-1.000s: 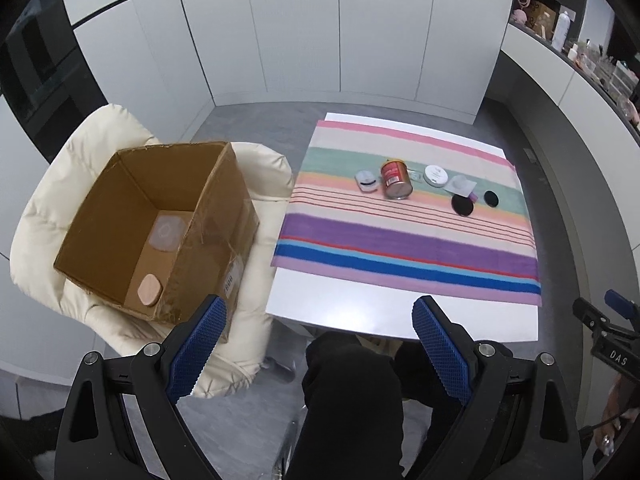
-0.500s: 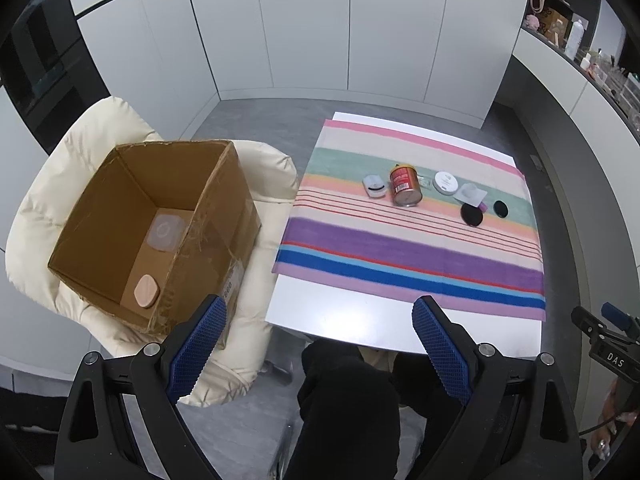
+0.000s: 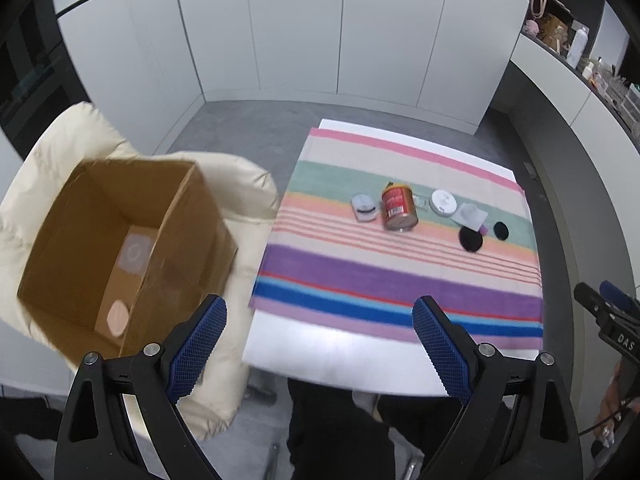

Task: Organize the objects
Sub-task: 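Move both open tools over the items on the striped cloth, then grasp the red-gold tin with the left tool while the right tool grasps the black sponge, then lift the red-gold tin with the left tool while the right tool lifts the black sponge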

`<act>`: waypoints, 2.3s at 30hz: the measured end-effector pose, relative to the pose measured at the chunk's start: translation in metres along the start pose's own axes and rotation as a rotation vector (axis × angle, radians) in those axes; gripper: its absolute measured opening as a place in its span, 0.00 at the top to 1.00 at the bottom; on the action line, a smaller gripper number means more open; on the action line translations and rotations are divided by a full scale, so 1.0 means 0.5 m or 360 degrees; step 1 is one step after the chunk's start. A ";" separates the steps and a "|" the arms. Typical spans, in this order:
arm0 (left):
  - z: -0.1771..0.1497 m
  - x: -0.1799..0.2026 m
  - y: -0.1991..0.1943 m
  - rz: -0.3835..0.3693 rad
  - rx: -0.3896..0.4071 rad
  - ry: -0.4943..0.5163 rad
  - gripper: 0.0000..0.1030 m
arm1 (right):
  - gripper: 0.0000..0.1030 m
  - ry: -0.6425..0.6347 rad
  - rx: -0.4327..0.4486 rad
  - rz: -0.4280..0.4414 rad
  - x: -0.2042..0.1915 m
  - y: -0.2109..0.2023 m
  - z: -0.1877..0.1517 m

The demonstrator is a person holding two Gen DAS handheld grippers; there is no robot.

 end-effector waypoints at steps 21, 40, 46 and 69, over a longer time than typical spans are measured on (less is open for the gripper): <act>0.140 0.225 0.435 -0.0182 -0.0225 0.0218 0.08 | 0.09 0.0051 -0.0162 0.0040 0.047 0.444 0.065; 0.172 0.251 0.617 -0.0189 -0.0332 0.0085 0.09 | 0.27 0.0101 -0.0128 0.0004 0.006 0.518 0.030; 0.165 0.264 0.621 -0.0104 -0.0267 0.0227 0.12 | 0.51 -0.0041 -0.0094 -0.0112 0.002 0.530 0.037; 0.169 0.260 0.516 -0.0027 -0.0202 0.0373 0.46 | 0.59 -0.0084 -0.0105 -0.0070 -0.015 0.408 0.068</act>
Point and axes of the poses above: each gripper's, at about its wrist camera, not at the fingertips, and y roughly the way its jaws point, x to its right, z to its top, the point moved 8 cm from there along y, roughly the way its jaws point, and after that the axes turned 1 degree about z, right-handed, at the moved point
